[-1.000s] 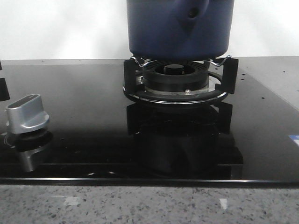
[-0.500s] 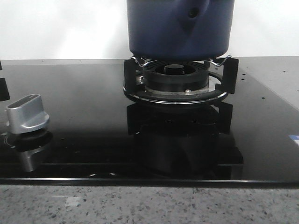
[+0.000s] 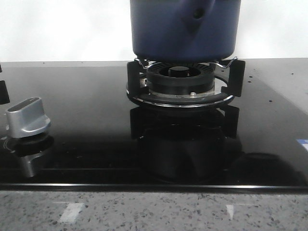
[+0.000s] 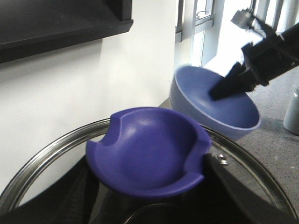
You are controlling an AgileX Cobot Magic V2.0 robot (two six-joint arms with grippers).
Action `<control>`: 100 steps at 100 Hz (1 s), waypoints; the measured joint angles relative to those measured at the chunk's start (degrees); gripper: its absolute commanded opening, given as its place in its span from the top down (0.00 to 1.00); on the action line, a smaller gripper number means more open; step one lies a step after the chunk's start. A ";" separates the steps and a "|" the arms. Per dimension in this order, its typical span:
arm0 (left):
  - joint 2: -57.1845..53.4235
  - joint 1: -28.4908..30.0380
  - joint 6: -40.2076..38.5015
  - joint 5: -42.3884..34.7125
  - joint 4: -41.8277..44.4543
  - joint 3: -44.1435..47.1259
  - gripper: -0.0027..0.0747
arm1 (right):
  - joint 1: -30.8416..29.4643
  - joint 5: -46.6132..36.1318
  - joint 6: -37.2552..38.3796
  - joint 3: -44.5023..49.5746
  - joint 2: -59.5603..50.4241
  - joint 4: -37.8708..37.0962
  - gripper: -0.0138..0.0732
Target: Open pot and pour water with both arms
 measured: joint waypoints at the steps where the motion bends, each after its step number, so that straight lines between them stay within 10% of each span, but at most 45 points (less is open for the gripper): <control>1: 0.00 -0.17 0.16 -0.17 0.00 0.00 0.61 | -0.71 0.43 0.14 0.35 0.00 0.00 0.92; 38: 1.20 -5.86 1.13 -4.04 -0.85 0.00 0.61 | -10.92 -0.13 0.51 16.87 0.35 -0.48 0.92; 100: 2.46 -6.22 1.13 -4.62 -0.93 0.00 0.61 | -11.42 -4.63 0.62 20.82 4.37 -1.11 0.92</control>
